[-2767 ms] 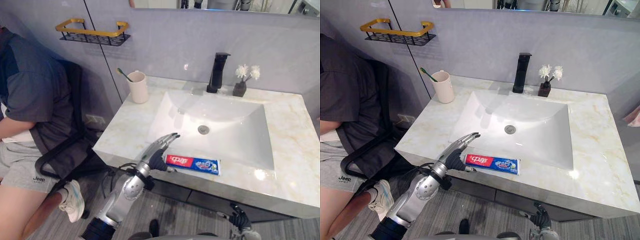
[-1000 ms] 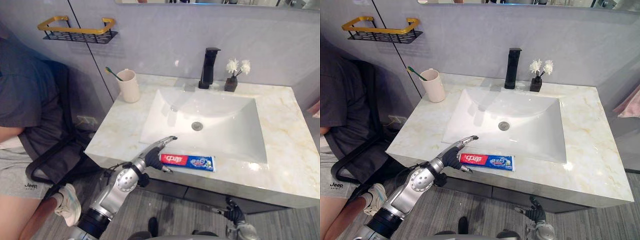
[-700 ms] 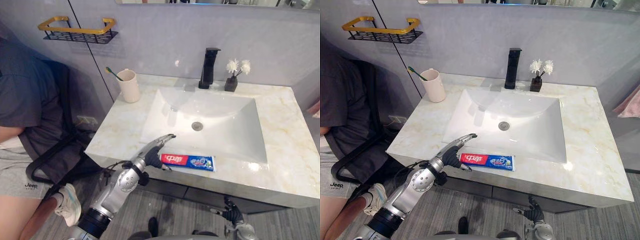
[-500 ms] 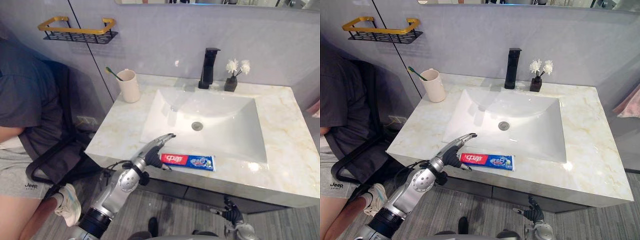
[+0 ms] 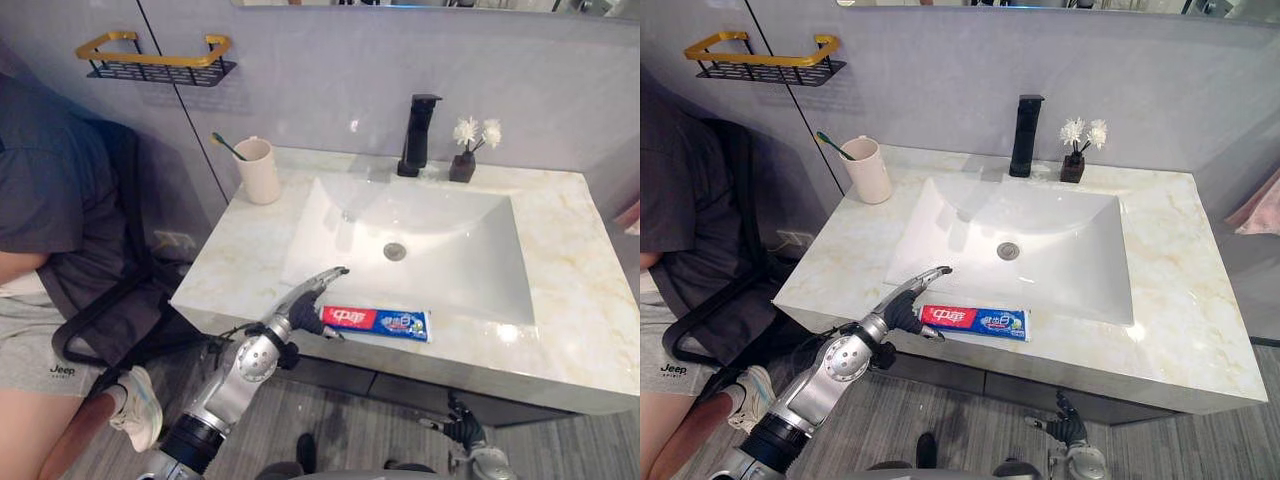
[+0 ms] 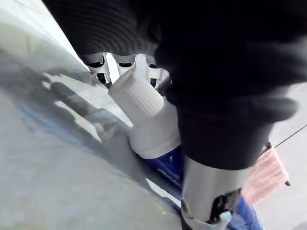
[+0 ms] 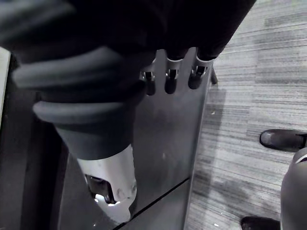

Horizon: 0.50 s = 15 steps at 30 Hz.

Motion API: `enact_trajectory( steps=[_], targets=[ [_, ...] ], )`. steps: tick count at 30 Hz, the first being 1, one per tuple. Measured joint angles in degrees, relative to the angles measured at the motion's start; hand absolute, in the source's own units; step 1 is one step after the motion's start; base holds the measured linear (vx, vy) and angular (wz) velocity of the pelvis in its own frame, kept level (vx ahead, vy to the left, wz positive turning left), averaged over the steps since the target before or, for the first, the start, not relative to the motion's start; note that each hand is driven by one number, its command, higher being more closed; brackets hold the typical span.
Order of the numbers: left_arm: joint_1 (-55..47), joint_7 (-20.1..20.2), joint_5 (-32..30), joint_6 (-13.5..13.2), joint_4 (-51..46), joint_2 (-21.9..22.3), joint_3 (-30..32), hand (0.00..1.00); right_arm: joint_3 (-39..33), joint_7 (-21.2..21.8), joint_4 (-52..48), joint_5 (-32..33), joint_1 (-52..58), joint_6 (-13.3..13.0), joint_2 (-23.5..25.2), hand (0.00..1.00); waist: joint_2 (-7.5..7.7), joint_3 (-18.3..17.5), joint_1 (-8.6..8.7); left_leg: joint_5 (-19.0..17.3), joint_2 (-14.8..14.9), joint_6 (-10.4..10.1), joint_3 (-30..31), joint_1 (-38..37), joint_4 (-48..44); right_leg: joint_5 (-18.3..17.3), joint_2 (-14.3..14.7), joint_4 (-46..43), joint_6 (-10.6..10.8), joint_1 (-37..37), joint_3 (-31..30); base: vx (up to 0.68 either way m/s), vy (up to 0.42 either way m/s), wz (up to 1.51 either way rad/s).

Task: Organize washtable

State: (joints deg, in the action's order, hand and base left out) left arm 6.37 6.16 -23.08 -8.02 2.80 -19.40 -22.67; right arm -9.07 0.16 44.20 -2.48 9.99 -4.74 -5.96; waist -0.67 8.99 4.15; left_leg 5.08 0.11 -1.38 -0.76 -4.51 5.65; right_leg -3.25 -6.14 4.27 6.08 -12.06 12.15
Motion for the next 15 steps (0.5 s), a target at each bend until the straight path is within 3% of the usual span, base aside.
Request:
enact_trajectory(
  steps=[15],
  targets=[
    [2.7,0.0,3.5,1.3,2.3,0.1,0.9,0.00,0.7,0.0,0.1,-0.4,0.0,0.4,0.1,0.00,0.50,-0.1,0.04,0.0,0.1,0.0,-0.8,0.0,0.2,0.2,0.0,0.2,-0.1,0.4,-1.0,-0.01,-0.005,-0.02]
  ],
)
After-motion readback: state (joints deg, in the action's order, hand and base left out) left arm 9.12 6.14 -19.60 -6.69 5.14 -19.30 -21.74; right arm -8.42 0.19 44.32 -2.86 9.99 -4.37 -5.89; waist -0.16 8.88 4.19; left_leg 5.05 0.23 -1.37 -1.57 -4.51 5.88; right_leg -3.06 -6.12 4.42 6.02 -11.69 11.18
